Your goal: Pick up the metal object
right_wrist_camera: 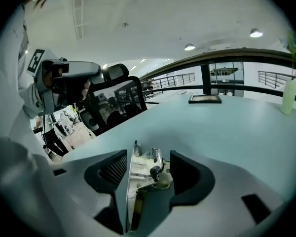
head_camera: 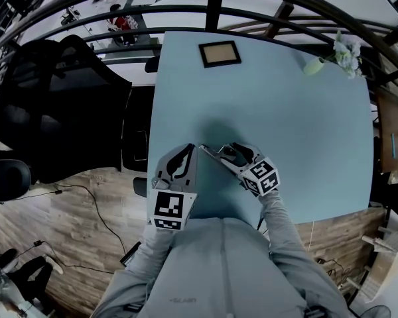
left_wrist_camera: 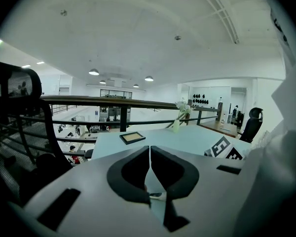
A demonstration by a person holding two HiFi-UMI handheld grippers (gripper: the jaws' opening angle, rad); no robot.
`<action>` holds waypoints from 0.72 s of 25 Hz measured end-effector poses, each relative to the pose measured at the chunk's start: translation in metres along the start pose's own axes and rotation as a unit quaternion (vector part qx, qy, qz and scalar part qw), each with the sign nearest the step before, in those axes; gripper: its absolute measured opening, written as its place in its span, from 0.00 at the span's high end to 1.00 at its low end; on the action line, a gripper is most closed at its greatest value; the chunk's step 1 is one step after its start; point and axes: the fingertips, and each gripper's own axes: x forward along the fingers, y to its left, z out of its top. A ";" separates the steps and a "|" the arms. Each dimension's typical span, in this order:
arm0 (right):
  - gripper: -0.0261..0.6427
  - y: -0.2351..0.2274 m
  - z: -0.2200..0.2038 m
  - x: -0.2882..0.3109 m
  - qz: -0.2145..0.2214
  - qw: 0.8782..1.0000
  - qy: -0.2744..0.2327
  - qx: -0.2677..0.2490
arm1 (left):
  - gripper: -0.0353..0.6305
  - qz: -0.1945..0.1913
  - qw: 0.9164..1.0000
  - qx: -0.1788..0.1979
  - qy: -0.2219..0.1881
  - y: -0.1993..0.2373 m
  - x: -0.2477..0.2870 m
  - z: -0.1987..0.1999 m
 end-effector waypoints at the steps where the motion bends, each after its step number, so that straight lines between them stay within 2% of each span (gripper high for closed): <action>1: 0.57 0.001 -0.002 0.002 0.004 1.000 0.003 0.001 | 0.90 0.001 1.000 0.000 0.001 0.000 0.000 -0.001; 7: 0.57 0.006 -0.012 0.013 0.024 0.999 0.026 -0.002 | 0.90 0.006 1.000 -0.003 0.009 0.004 0.002 -0.005; 18: 0.58 0.008 -0.013 0.019 0.027 0.999 0.032 -0.006 | 0.90 0.015 1.000 -0.007 0.012 0.010 0.000 -0.010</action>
